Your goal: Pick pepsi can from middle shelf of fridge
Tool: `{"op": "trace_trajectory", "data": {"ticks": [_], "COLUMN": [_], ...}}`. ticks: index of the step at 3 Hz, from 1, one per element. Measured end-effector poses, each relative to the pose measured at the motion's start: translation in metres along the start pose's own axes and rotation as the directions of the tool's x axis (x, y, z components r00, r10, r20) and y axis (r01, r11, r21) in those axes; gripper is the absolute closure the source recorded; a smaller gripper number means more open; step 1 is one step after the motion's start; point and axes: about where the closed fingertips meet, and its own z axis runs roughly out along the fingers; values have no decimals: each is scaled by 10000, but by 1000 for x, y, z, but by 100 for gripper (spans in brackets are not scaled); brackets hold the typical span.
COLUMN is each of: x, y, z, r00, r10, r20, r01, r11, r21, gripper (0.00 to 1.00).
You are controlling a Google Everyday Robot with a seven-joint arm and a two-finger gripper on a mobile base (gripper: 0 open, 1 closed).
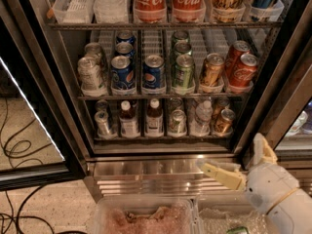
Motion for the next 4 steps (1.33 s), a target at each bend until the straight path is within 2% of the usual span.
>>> {"op": "trace_trajectory", "data": {"ticks": [1, 2, 4], "x": [-12, -8, -6], "y": [64, 62, 68], "z": [7, 7, 11], "r00": [9853, 9736, 9757], "r10": [606, 1155, 945], "r20": [1595, 1968, 1978], "r01": [-324, -773, -561], "r11": [9842, 9783, 9799], "r21": [-1738, -1921, -1917], "gripper": [0, 0, 0]}}
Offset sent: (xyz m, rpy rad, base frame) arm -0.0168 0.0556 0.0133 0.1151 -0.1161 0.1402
